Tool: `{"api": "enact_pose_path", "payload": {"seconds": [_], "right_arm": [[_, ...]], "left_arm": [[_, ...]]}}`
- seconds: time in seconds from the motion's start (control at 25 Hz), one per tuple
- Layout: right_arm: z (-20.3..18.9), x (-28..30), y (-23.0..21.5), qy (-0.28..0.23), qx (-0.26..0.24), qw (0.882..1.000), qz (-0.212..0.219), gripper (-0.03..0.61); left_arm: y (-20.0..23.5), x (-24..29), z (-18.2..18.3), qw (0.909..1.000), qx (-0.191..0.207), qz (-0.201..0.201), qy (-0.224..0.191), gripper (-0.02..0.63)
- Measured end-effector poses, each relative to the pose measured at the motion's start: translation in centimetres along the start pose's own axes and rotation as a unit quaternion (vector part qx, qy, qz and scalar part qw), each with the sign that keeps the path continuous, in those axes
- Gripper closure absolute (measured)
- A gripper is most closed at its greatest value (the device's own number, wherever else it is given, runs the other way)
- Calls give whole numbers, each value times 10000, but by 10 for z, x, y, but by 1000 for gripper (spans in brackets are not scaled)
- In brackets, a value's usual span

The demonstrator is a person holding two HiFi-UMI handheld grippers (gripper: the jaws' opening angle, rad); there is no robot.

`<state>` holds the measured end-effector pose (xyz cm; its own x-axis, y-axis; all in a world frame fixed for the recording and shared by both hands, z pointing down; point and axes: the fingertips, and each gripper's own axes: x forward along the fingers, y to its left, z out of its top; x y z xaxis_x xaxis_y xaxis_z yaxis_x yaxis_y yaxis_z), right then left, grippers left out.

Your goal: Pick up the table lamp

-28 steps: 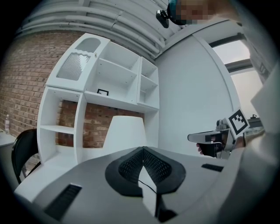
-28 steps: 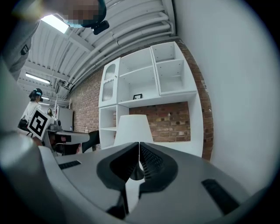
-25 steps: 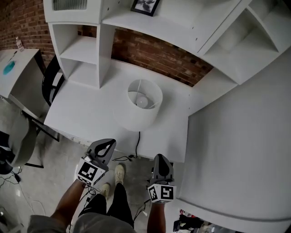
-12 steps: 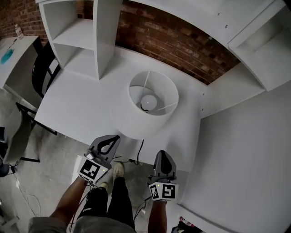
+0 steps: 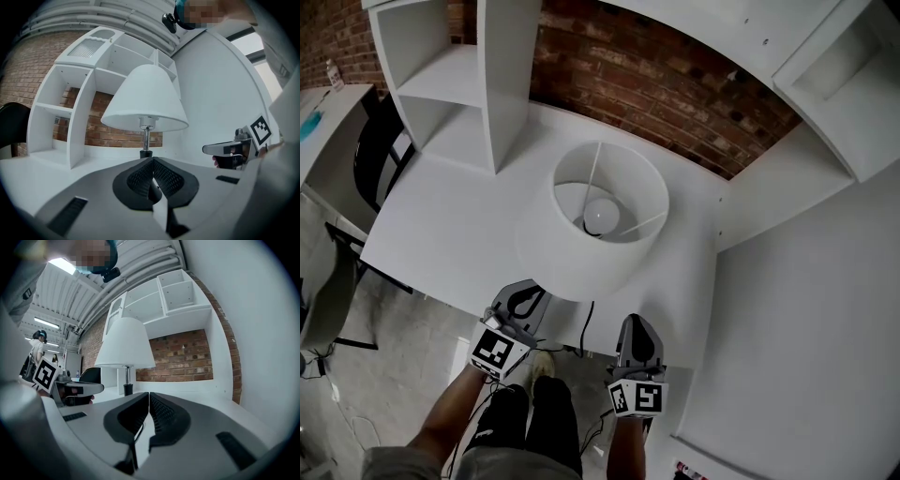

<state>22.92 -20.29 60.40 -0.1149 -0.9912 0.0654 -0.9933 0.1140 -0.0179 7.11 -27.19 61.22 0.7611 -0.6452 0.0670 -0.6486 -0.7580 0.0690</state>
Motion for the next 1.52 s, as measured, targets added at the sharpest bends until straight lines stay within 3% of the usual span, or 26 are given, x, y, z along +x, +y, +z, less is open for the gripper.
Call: {"api": "enact_pose_path", "payload": {"seconds": [0.28, 0.36, 0.72, 1.52], "right_arm": [[-5, 7, -13, -21, -24, 10000, -38, 555], [-6, 9, -17, -16, -9, 10000, -51, 555], [-10, 19, -40, 4, 5, 9999, -135, 555], [-23, 34, -68, -65, 19, 9998, -207, 555]], "left_arm": [[9, 22, -10, 9998, -125, 105, -98, 606], [10, 29, -10, 9997, -170, 101, -106, 531], [9, 61, -7, 9990, -280, -17, -344, 414], [14, 99, -21, 9992, -152, 85, -363, 411]]}}
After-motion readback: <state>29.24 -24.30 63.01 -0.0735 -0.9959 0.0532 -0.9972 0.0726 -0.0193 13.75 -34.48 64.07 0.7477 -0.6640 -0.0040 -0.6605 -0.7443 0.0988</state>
